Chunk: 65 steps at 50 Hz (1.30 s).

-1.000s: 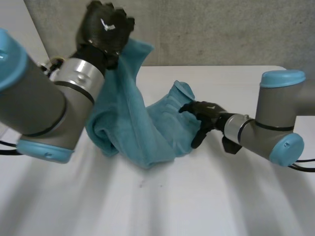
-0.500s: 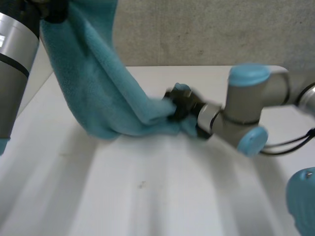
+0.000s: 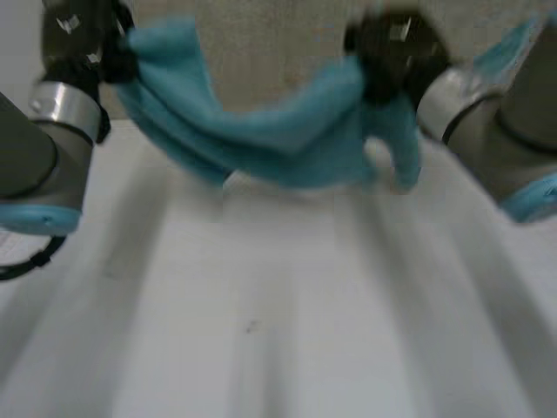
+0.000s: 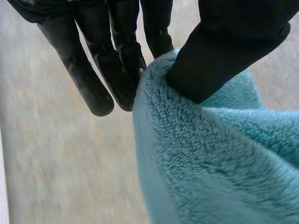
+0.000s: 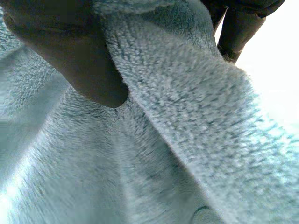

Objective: Fold the laundry

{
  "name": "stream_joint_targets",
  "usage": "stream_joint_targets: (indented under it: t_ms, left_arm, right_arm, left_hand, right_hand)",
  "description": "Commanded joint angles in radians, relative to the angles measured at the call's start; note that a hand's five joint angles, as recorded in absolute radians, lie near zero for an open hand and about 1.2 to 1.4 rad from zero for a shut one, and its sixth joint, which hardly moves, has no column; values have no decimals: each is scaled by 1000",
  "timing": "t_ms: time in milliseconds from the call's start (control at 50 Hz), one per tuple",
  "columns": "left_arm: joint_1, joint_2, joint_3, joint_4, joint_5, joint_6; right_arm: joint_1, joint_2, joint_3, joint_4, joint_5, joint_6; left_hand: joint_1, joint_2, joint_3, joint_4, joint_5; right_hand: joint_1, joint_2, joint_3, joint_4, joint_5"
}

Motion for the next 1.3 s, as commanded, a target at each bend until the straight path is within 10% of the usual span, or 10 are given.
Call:
stream_joint_targets:
  t_ms: [20, 340, 460, 560, 840, 1300]
  left_arm:
    - [-6, -110, -153, -10, 4, -68]
    - [11, -58, -313, -65, 1, -41]
    - [33, 11, -358, -165, 8, 112]
    - [2, 64, -376, -204, 33, 310]
    - [-178, -44, -211, -253, 107, 573]
    - [-96, -428, 230, -576, 14, 624]
  right_arm:
    - [-5, 152, 101, 165, 11, -68]
    - [-9, 243, 204, 264, 3, -61]
    - [-14, 184, 306, 214, -4, -61]
    - [-14, 174, 365, 149, 0, -61]
    - [-9, 169, 408, 129, -3, -61]
    - [-15, 140, 438, 123, -7, -75]
  left_hand:
    - [232, 179, 181, 180, 203]
    - [232, 179, 181, 180, 203]
    - [-674, -727, -725, -726, -703]
    - [-801, -854, -852, -853, -830]
    - [-660, -714, -711, -713, -689]
    - [-602, -655, -652, -654, -630]
  right_hand:
    - [444, 228, 210, 206, 251]
    - [-174, -390, -408, -413, -368]
    - [-218, -434, -452, -457, -412]
    - [-218, -434, -452, -457, -412]
    - [-212, -428, -446, -451, -406]
    - [-218, -434, -452, -457, -412]
